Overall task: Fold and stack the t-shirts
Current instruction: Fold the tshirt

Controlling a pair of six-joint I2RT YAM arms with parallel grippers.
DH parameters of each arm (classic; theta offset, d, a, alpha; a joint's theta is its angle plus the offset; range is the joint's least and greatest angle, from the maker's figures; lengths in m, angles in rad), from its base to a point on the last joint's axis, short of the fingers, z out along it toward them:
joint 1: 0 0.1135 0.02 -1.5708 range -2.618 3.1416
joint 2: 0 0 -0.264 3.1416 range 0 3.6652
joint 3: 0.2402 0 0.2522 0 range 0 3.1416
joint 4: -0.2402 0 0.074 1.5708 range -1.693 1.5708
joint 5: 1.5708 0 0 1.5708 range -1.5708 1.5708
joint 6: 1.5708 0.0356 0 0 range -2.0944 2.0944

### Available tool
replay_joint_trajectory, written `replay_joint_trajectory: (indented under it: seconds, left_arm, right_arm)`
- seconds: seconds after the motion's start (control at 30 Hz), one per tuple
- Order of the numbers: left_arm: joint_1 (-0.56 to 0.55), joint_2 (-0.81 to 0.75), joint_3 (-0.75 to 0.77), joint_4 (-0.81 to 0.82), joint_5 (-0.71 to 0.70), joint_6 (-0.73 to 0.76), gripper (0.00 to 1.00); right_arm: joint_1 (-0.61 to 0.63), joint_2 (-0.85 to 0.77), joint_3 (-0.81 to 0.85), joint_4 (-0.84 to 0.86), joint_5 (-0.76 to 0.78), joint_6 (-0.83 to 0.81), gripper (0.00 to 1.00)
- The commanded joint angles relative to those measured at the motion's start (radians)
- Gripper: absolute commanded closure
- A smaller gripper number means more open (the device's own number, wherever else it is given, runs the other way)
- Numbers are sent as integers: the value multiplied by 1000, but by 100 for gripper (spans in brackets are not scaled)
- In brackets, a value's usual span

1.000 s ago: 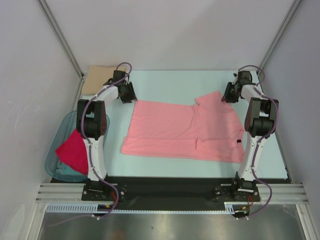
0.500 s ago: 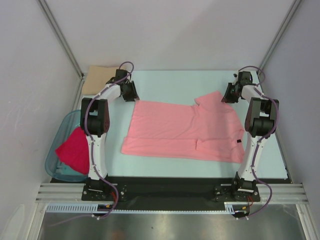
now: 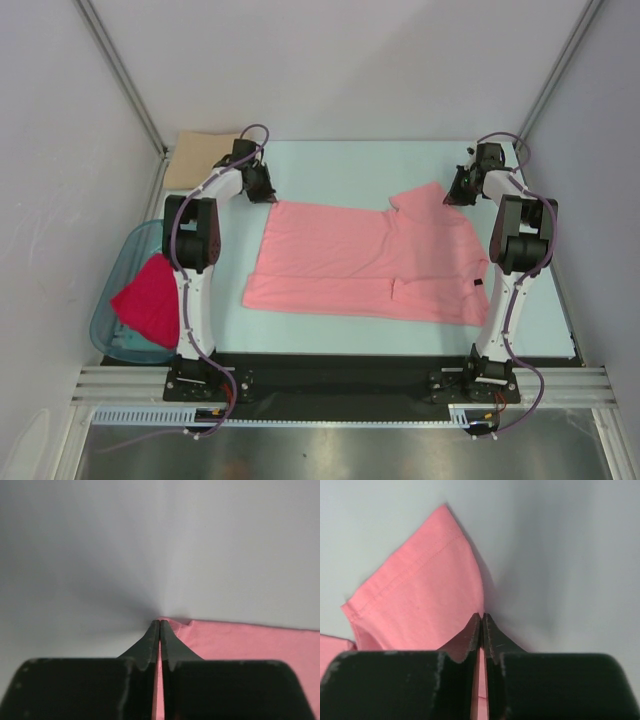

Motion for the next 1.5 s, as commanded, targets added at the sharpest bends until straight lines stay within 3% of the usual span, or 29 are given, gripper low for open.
replay_joint_trajectory:
  seconds: [0.0,0.07,0.33,0.77,1.17,1.47]
  left_arm:
    - [-6,24,54,-17,11,0,100]
    - [-7,19,71,-18,8,-1,100]
    - [-7,-79,47,3,-24,-9,100]
    - [-6,-326,-225,100,-75,-63,100]
    - [-4,-432,-334,112,-67,-70,100]
    - [-4,-388,-283,118,-36,-87,100]
  right_arm:
    - [-4,-21,5,31,-30,19,95]
    - [-7,-24,6,37,-33,28,100]
    - [-24,-140,-40,71,-21,64,100]
    - [-60,-339,-205,51,-27,74,100]
    - [-60,-364,-261,31,-30,56,100]
    - [-78,-211,-152,41,-138,99,82]
